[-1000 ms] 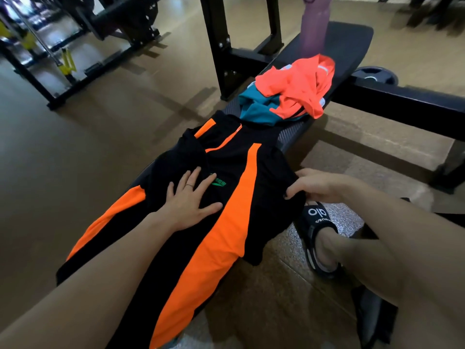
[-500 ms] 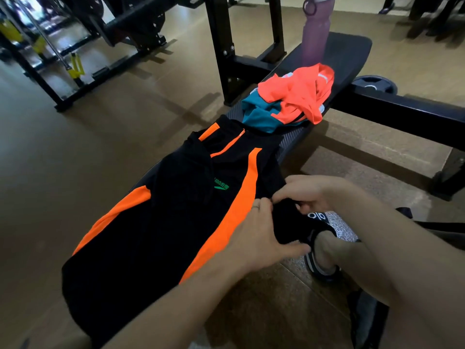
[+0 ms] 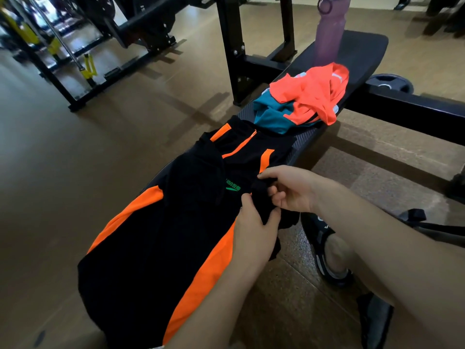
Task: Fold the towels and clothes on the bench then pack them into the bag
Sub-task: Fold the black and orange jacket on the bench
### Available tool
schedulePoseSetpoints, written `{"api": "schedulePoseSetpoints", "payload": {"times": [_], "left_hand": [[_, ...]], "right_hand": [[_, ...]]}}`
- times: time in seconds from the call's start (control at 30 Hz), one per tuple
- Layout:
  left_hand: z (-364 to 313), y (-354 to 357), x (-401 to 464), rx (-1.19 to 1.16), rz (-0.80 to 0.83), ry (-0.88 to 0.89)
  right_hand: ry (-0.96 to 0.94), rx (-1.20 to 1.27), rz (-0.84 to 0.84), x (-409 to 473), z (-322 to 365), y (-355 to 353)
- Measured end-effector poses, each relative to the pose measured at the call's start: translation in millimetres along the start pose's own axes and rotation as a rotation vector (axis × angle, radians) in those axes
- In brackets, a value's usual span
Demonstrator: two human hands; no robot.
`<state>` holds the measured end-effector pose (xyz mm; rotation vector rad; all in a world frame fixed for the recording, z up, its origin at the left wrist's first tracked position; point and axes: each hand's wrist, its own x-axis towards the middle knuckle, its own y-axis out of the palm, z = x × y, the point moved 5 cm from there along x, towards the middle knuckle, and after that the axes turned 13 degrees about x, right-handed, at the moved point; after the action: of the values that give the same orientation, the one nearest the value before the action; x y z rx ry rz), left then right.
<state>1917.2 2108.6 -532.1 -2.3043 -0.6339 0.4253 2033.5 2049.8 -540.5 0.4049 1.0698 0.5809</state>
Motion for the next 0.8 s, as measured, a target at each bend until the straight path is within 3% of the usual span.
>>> {"api": "schedulePoseSetpoints", "payload": {"times": [0.13, 0.27, 0.33, 0.53, 0.8], "left_hand": [[2.7, -0.1, 6.6, -0.13, 0.006, -0.082], [8.7, -2.2, 9.4, -0.333, 0.064, -0.242], [16.6, -4.5, 13.6, -0.401, 0.074, -0.318], [38.3, -4.8, 18.7, -0.625, 0.167, -0.539], [28.3, -16.9, 23.3, -0.673, 0.218, -0.513]], "right_hand": [[-0.029, -0.038, 0.018, -4.0, -1.0, 9.8], [-0.285, -0.753, -0.085, -13.0, 12.0, 10.8], [-0.334, -0.968, -0.045, -15.2, 14.3, 12.3], [-0.163, -0.916, 0.05, -14.2, 2.3, 10.0], [-0.289, -1.465, -0.042, -16.9, 1.9, 18.8]]}}
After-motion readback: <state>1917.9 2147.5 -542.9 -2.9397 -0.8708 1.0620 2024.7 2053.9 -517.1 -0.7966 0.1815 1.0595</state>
